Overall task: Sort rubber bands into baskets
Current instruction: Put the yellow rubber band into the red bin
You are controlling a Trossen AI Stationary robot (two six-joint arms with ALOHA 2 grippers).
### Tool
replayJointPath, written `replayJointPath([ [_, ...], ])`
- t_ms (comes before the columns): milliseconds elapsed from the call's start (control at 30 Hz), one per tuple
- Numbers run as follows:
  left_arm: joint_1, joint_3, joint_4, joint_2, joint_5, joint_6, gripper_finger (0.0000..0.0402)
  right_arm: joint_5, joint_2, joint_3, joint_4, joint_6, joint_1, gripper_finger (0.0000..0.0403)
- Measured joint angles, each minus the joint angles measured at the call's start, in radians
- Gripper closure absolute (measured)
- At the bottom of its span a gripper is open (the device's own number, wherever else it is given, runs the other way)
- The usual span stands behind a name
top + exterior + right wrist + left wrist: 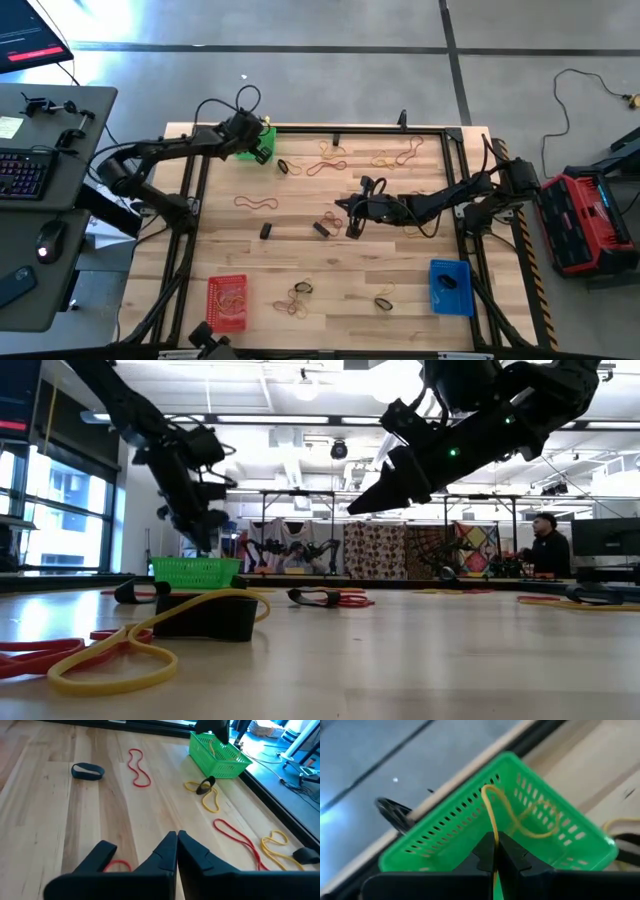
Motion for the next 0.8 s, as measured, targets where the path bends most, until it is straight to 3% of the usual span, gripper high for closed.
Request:
replayJointPath([
  [433, 0.046, 0.0, -0.068, 0.028, 0.002, -0.036, 0.0401, -0.004, 0.001, 0.0, -0.003, -0.002, 0.0, 0.0403],
  [600, 0.081, 0.0, -0.087, 0.028, 0.067, -0.041, 0.0401, -0.007, 0.001, 0.0, -0.004, -0.001, 0.0, 0.0403],
  [800, 0.086, 0.0, -0.086, 0.028, 0.084, 0.007, 0.0367, -0.007, 0.001, 0.0, -0.004, 0.0, 0.0, 0.0403],
])
